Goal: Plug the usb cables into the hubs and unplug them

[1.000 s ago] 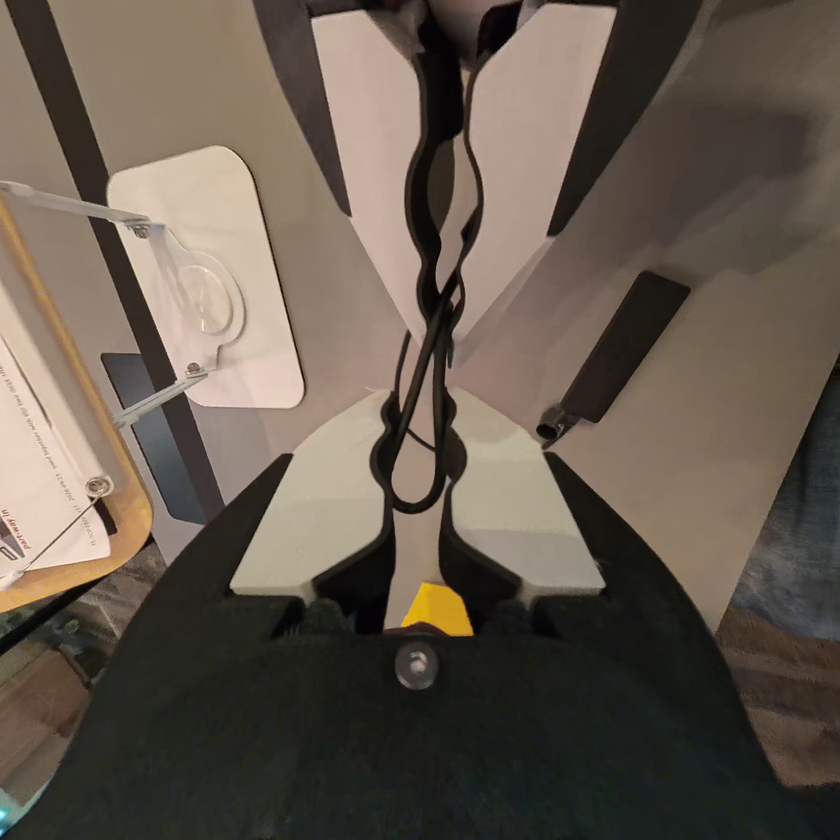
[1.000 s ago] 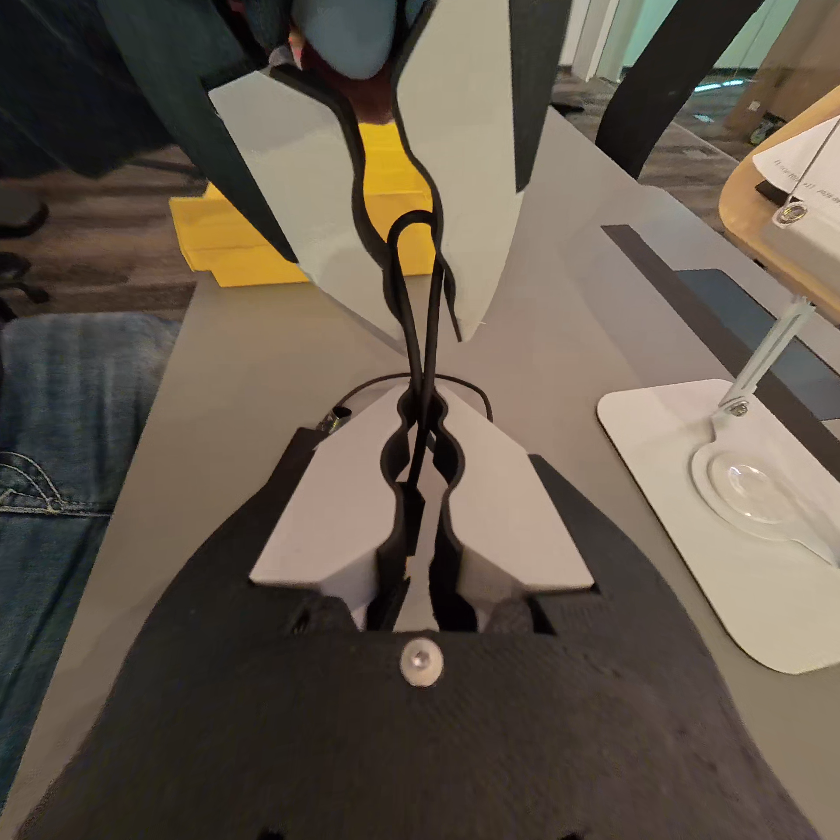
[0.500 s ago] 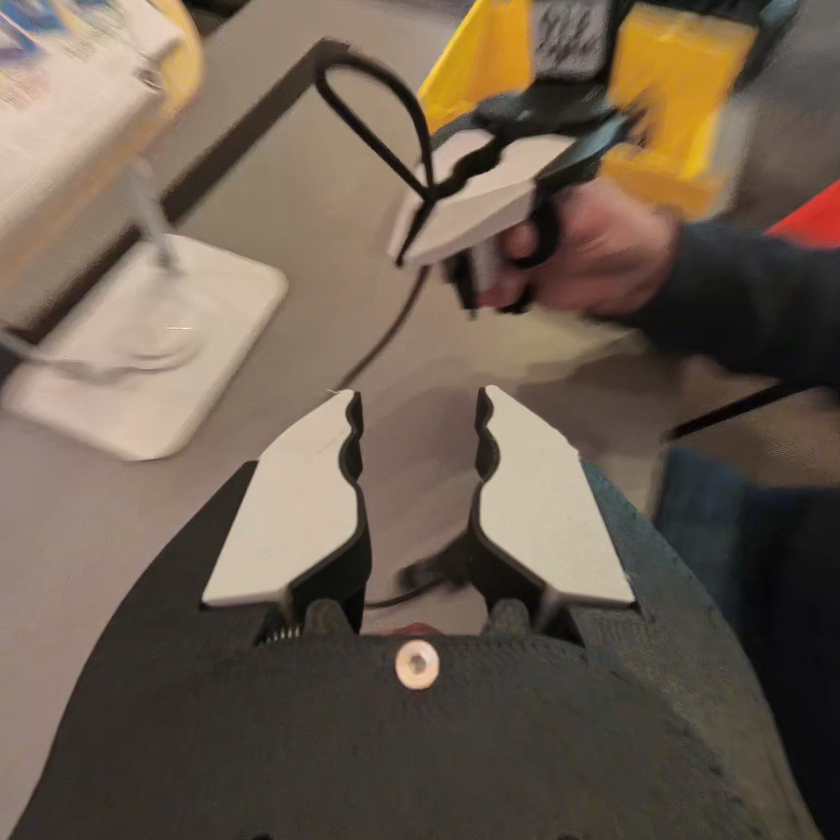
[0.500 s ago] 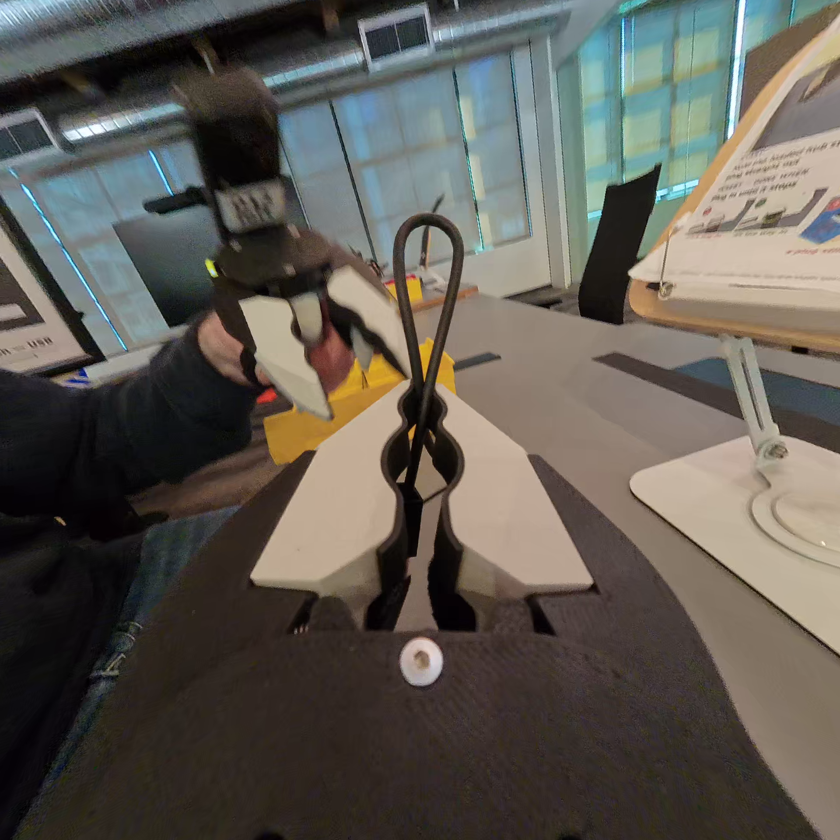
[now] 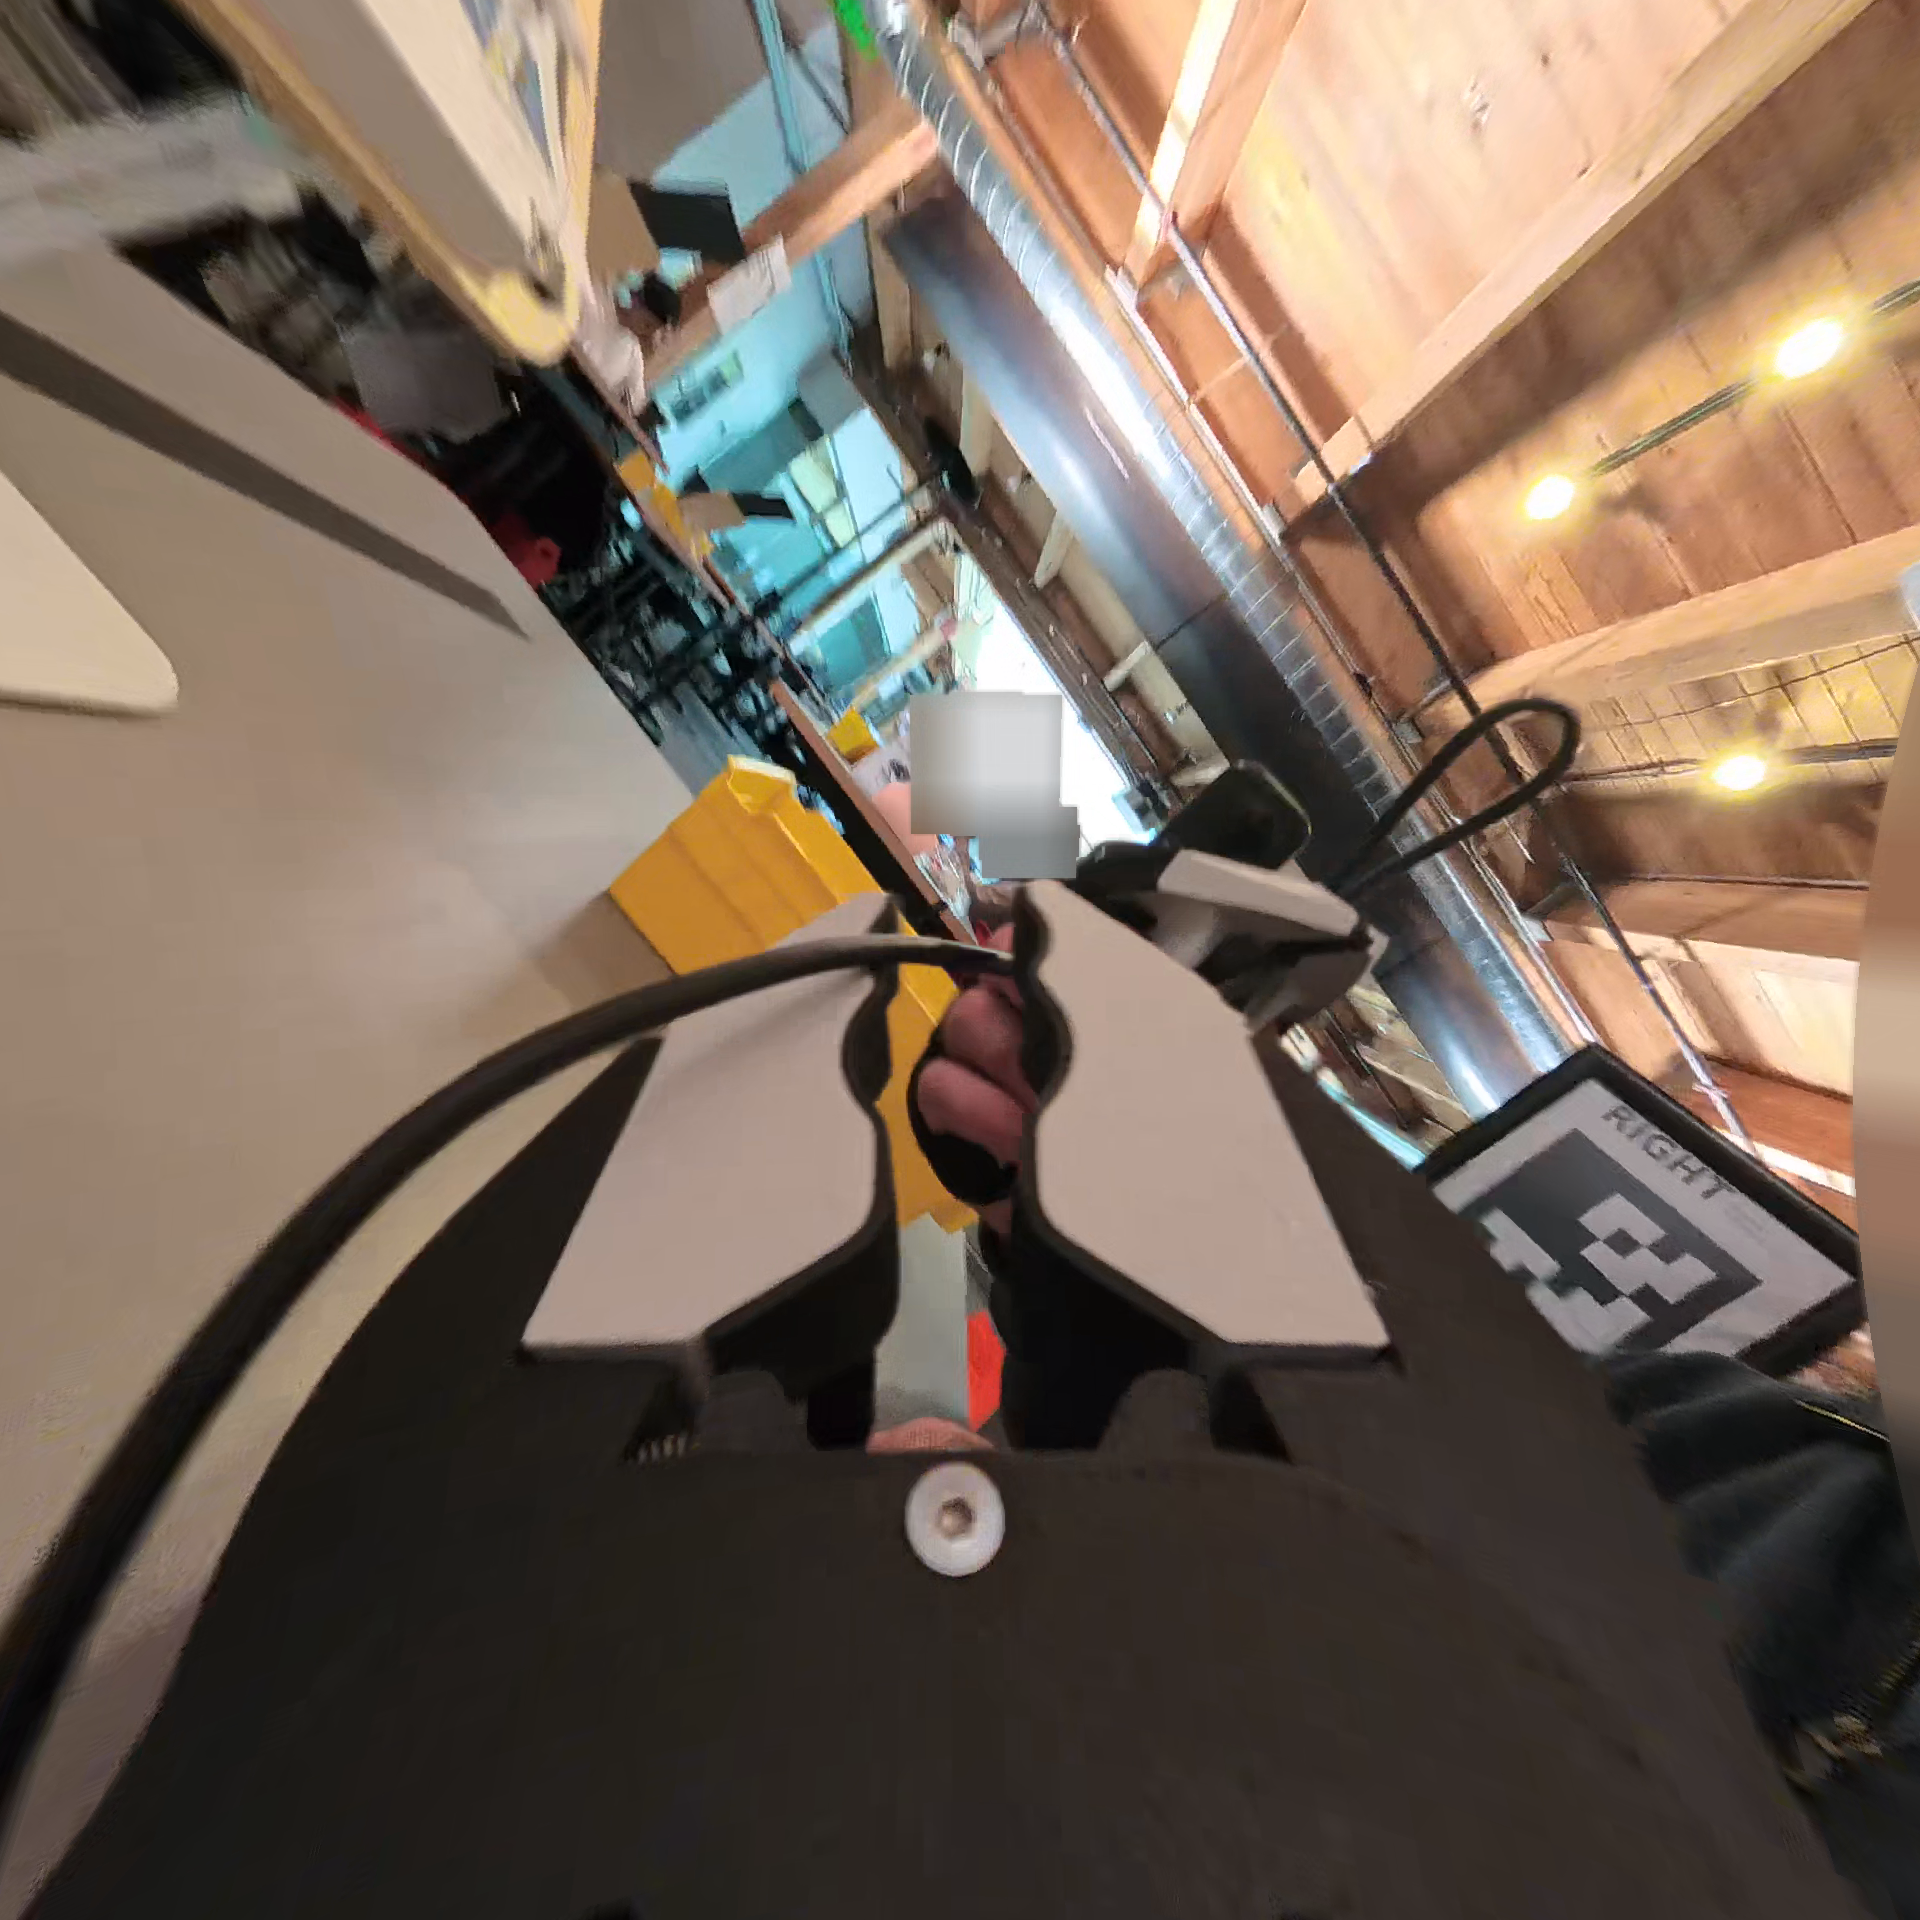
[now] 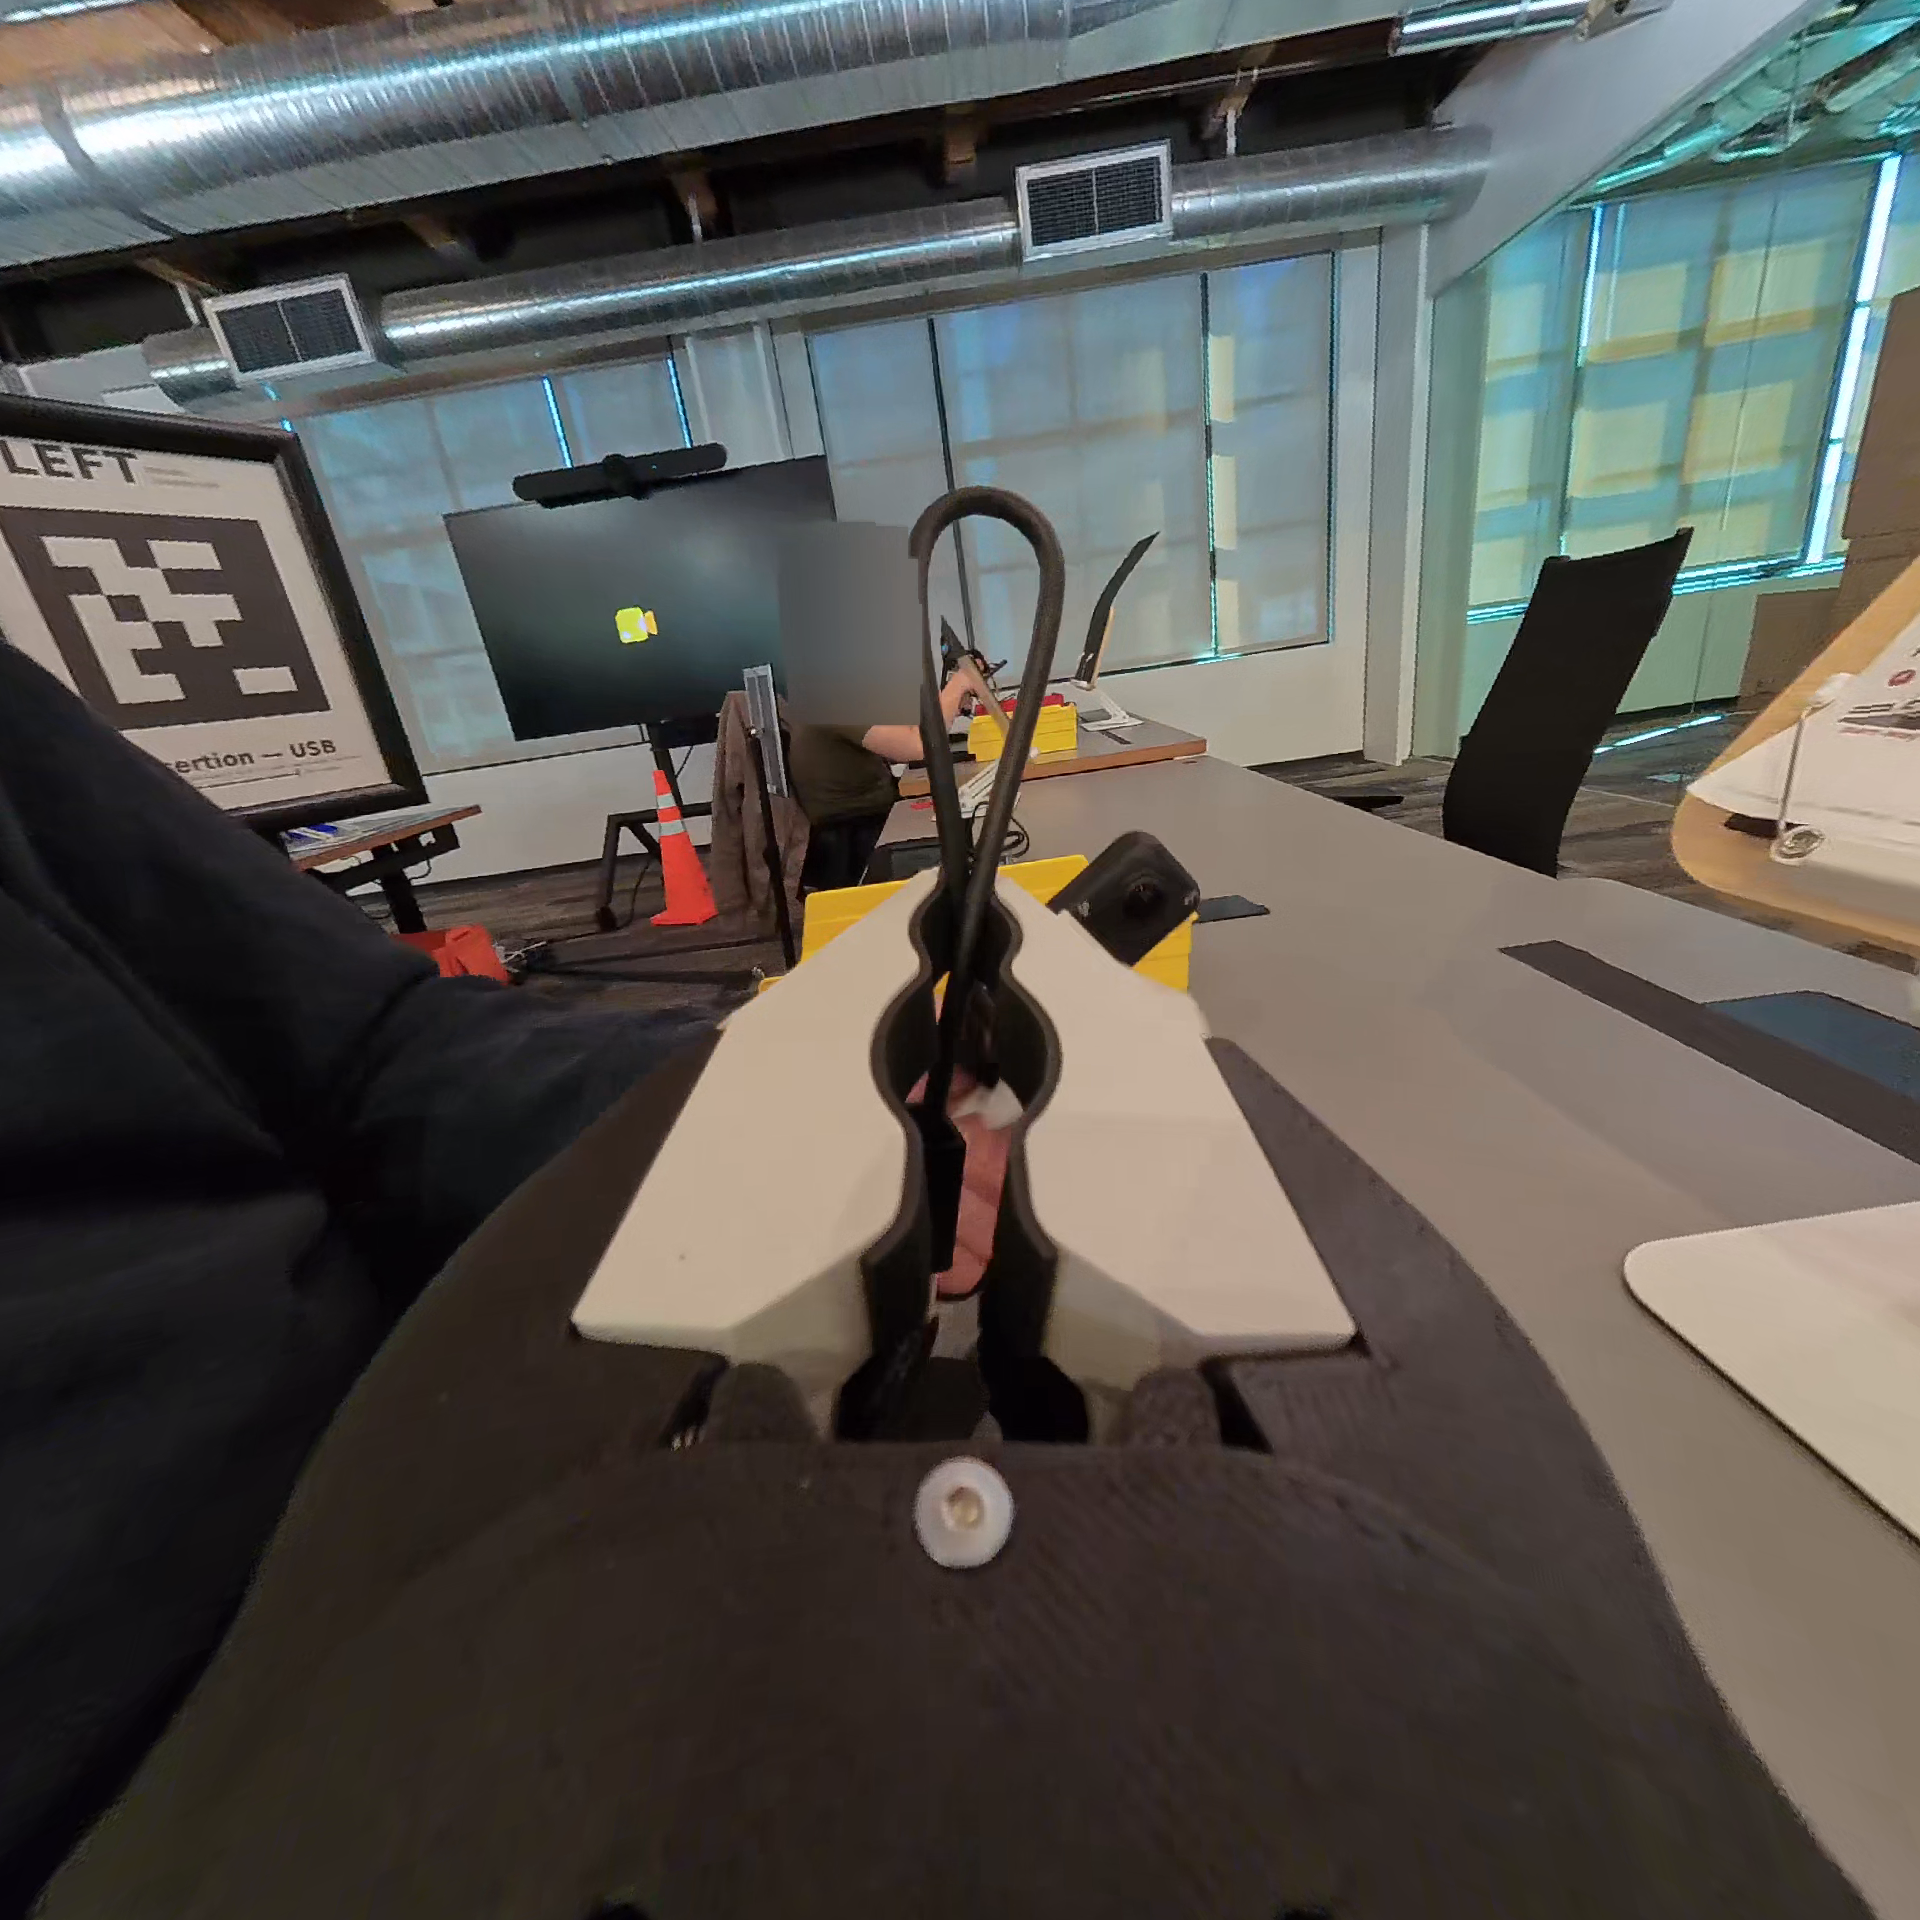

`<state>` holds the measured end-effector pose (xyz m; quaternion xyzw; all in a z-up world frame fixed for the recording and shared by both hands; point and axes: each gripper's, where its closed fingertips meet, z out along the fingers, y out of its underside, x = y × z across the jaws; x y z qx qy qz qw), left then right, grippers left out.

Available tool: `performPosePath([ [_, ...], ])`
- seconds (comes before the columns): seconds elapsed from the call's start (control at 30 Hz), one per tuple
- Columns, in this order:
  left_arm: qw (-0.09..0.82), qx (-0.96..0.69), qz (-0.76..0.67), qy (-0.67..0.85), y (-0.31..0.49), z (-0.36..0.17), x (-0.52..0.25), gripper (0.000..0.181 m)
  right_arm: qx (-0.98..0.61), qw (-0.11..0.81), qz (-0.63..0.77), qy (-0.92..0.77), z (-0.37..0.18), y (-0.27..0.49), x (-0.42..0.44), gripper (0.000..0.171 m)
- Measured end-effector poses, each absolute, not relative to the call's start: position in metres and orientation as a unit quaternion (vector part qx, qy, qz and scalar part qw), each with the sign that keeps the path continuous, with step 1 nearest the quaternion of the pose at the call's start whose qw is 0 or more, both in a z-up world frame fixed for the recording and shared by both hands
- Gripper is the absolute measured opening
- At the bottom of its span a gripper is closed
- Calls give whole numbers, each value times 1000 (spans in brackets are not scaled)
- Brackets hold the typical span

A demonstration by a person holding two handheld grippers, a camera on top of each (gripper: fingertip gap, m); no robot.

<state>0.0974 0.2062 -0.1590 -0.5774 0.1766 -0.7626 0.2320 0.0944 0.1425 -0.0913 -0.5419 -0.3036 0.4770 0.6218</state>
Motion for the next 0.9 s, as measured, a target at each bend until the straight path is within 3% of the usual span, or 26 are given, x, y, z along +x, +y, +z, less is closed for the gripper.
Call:
performPosePath([
  [0.1, 269, -573, -752, 184, 211, -147, 92, 3, -565, 612, 462, -306, -102, 141, 94, 0],
  [0.37, 343, -568, -706, 247, 215, -123, 73, 9, -568, 617, 466, -282, -102, 135, 118, 0],
  [0.9, 338, -570, -617, 424, 167, -128, 100, 3, -643, 567, 394, -331, -134, 162, 93, 0],
])
